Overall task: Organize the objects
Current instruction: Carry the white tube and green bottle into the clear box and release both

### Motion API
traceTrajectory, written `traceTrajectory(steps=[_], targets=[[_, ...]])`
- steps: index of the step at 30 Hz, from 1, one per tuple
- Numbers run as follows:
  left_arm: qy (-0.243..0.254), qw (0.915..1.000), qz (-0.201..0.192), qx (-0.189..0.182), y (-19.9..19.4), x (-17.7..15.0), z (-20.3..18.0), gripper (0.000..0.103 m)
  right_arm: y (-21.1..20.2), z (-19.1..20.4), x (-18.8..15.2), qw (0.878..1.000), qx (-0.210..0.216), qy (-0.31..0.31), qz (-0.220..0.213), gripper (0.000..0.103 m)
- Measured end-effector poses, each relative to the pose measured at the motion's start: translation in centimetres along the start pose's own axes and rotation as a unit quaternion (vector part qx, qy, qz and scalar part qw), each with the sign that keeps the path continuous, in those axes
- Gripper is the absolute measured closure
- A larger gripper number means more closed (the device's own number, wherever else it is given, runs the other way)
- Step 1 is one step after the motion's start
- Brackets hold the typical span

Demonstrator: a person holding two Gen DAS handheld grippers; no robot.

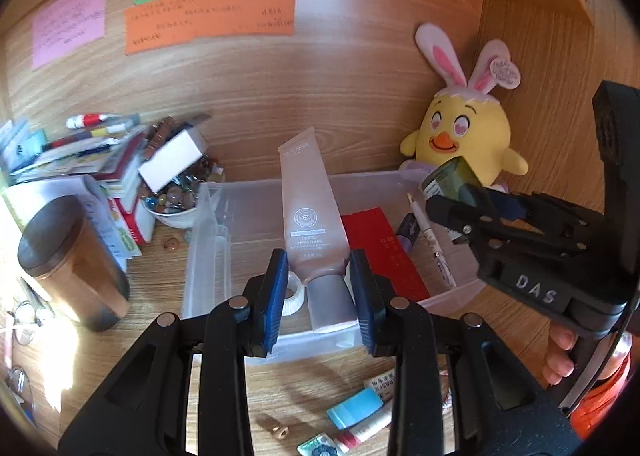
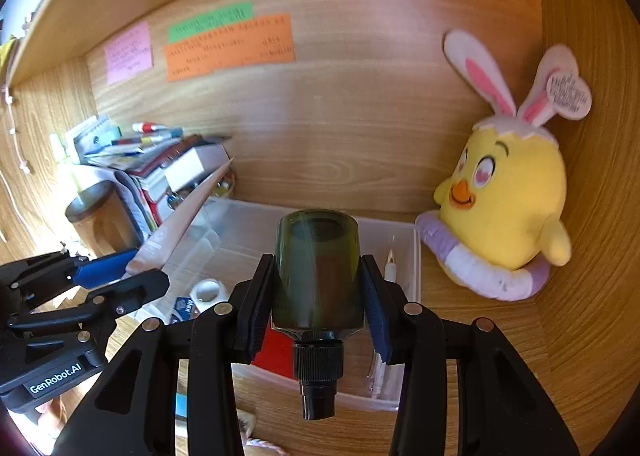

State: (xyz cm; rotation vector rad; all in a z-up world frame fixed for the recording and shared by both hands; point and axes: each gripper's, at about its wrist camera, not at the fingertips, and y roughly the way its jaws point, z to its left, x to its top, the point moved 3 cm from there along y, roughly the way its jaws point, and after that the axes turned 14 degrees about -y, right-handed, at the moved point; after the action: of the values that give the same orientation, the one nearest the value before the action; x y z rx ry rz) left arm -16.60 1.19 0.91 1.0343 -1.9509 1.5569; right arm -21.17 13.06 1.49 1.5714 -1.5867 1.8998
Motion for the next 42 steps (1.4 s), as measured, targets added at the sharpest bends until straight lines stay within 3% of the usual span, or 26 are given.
traceTrajectory(steps=[13, 23, 31, 40, 42], targets=[[-0.005, 0.9979, 0.065, -0.006, 4.5, -0.5, -0.3, 0.071, 3.9, -0.3, -2.0, 0.999, 0.000, 0.002, 0.051, 0.065], [0.002, 0.9962, 0.087, -0.010, 6.1, -0.8, -0.7, 0.071, 5.5, 0.0, -2.5, 0.997, 0.003, -0.008, 0.078, 0.065], [0.003, 0.9966, 0.081, -0.015, 5.2, -0.5, -0.5, 0.071, 5.8, 0.0, -2.8, 0.996, 0.002, -0.008, 0.090, 0.065], [0.001, 0.9986, 0.051, -0.013, 2.4, 0.0, -0.1, 0.050, 4.2, 0.2, -2.3, 0.997, 0.003, -0.009, 0.077, 0.045], [0.002, 0.9992, 0.038, -0.008, 1.5, 0.1, 0.0, 0.040, 3.5, 0.2, -2.0, 0.997, -0.003, -0.012, 0.070, 0.041]])
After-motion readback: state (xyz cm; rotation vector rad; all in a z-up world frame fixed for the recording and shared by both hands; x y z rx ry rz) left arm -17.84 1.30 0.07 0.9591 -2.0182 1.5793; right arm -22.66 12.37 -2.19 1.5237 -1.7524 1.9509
